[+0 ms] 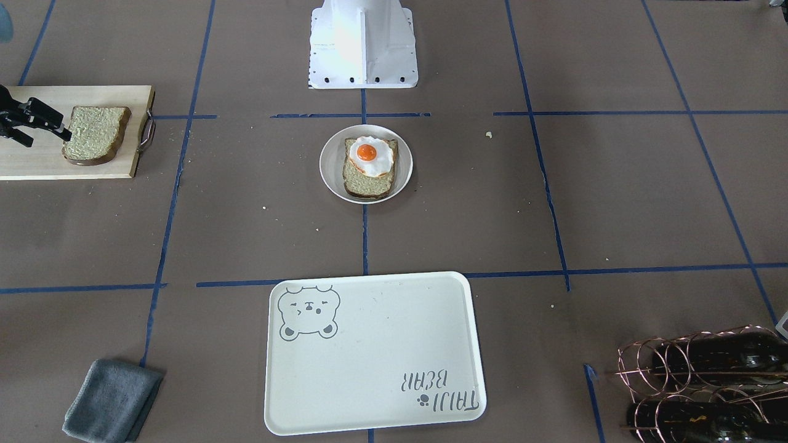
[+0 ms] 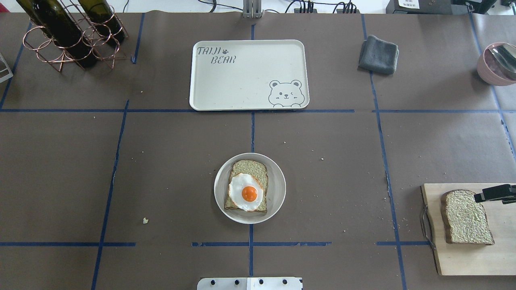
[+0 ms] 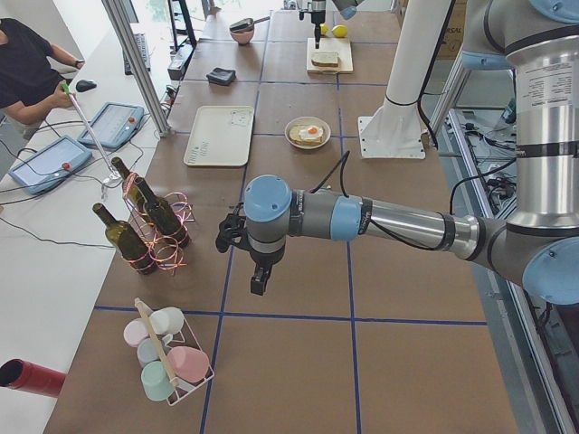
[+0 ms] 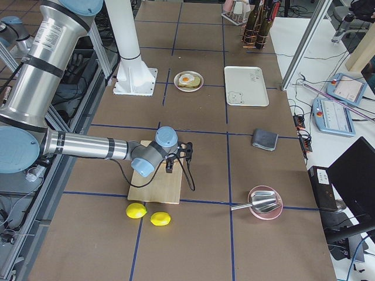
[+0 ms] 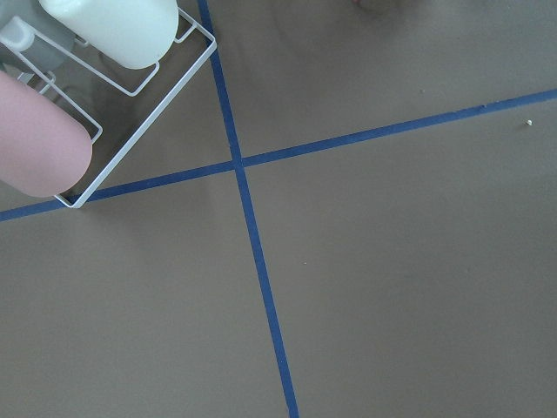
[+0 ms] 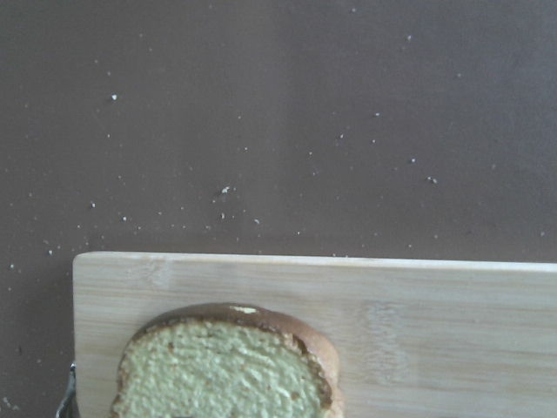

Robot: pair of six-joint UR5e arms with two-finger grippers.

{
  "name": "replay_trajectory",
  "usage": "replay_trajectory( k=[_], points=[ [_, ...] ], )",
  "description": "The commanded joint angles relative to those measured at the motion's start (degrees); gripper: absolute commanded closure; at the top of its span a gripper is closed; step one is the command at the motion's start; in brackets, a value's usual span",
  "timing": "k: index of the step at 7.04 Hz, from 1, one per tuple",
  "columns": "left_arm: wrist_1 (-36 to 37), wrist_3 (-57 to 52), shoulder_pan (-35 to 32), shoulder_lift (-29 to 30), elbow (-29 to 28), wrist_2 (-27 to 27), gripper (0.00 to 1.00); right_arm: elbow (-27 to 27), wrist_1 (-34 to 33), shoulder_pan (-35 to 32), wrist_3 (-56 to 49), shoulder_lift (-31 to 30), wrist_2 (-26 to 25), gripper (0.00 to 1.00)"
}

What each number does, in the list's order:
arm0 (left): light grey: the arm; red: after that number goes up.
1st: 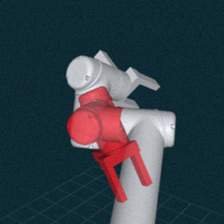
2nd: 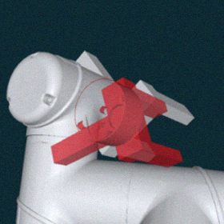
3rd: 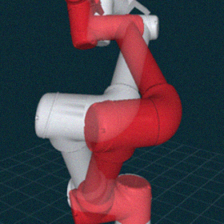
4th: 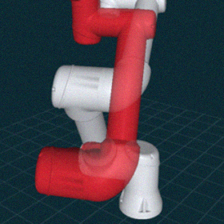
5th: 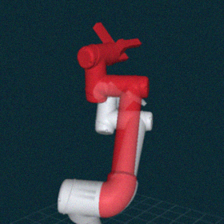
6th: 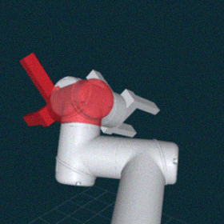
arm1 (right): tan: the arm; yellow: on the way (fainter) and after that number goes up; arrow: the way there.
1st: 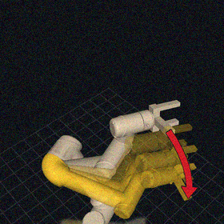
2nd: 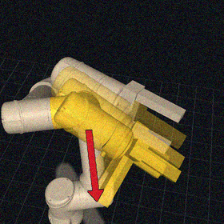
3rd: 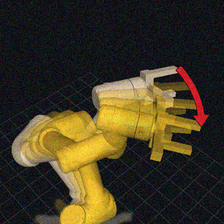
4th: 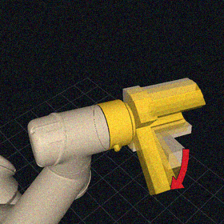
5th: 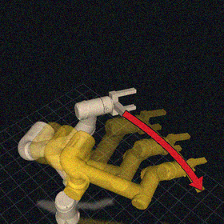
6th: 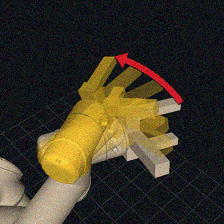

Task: Make sandwich and place on tray
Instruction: 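Grasp the bread slice edge with the right gripper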

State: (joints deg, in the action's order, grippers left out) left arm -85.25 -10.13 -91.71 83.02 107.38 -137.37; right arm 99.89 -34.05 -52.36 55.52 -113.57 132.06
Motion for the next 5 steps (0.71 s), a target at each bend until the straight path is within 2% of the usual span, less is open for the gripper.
replay_trajectory(
  k=[1, 4, 5],
  points=[
    [0.0, -0.1, 0.0, 0.0, 0.0, 0.0, 0.00, 0.0, 1.2, 3.6, 2.6, -0.3, -2.1, 0.08],
    [0.0, -0.1, 0.0, 0.0, 0.3, 0.0, 0.00, 0.0, 1.3, 4.1, 5.2, -0.3, -2.1, 0.30],
    [0.0, -0.1, 0.0, 0.0, 0.2, 0.0, 0.00, -0.1, 1.3, 4.4, 5.3, -0.3, -2.1, 0.30]
  ],
)
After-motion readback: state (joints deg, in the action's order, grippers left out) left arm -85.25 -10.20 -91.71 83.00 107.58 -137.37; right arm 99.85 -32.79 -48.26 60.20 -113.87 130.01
